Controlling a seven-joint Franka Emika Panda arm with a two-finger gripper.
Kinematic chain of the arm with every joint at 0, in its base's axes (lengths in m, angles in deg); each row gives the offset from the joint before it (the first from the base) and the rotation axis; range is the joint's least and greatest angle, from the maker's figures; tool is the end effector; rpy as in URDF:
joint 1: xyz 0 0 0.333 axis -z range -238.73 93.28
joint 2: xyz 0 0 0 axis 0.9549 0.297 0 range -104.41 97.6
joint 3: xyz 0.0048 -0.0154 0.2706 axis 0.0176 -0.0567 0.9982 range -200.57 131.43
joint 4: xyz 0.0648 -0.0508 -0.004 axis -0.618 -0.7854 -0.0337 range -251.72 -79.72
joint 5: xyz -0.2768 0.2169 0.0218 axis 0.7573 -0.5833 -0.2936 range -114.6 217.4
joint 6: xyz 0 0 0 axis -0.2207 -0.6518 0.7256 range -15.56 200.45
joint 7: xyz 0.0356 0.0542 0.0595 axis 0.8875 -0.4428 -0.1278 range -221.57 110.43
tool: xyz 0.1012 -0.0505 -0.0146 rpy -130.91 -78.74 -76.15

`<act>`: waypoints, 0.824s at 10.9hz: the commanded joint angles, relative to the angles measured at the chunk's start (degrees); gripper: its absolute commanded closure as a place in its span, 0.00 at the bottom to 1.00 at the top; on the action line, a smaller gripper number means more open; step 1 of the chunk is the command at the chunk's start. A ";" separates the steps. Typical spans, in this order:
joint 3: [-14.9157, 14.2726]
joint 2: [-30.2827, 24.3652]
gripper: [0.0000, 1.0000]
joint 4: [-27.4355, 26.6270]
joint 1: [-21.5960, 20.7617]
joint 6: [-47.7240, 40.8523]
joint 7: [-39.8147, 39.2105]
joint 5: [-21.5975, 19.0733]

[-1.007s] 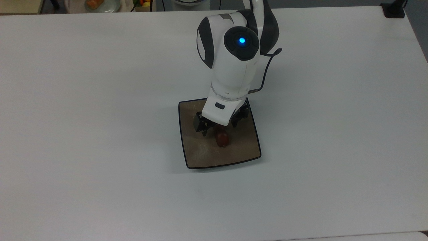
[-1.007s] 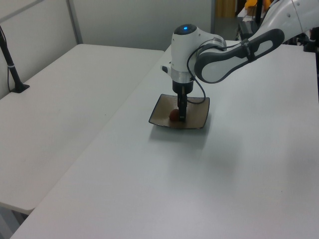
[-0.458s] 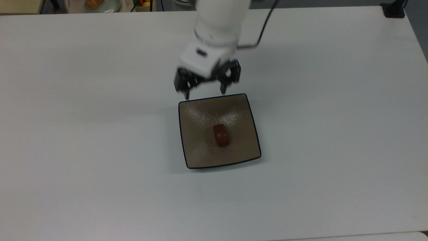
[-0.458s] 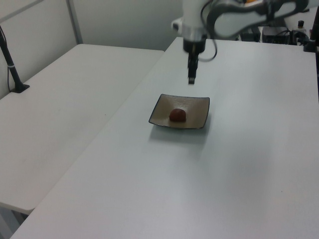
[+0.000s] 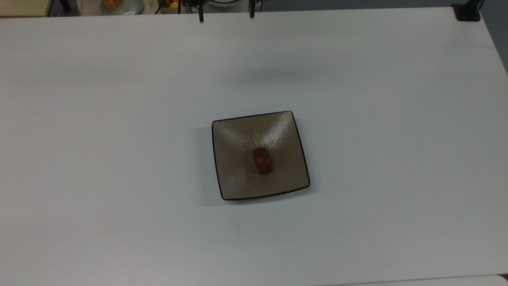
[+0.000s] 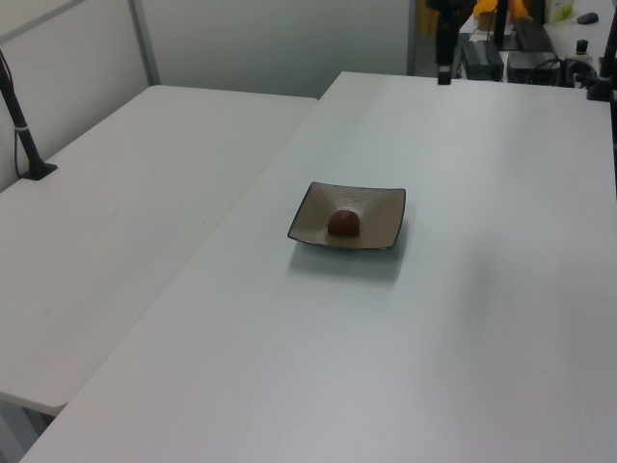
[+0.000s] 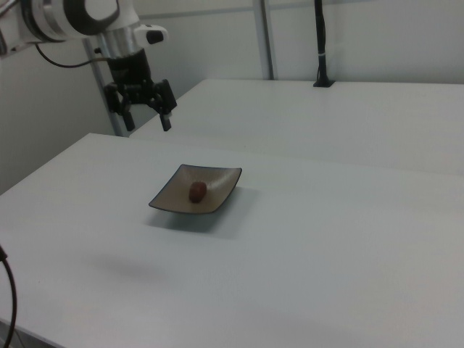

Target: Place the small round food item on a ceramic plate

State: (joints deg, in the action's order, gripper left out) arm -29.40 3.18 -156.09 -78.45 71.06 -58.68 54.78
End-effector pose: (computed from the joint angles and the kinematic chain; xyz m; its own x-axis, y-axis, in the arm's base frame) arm 0.5281 0.0916 0.5777 0.9711 0.2371 -0.0255 0.2381 -0.9701 0.0471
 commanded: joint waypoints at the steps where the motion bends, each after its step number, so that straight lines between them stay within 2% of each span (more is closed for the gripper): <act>1: -2.00 -8.49 0.00 -7.84 0.37 -1.77 0.64 -2.15; 4: -3.24 -10.10 0.00 -9.62 -0.24 -0.02 0.73 -6.45; 7: -6.66 -9.22 0.00 -10.06 -4.72 5.68 0.91 -7.24; 9: -6.67 -9.13 0.00 -10.15 -4.38 6.40 1.00 -7.42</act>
State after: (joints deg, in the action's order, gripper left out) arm -34.52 -5.20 -164.68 -81.43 75.25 -58.57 48.58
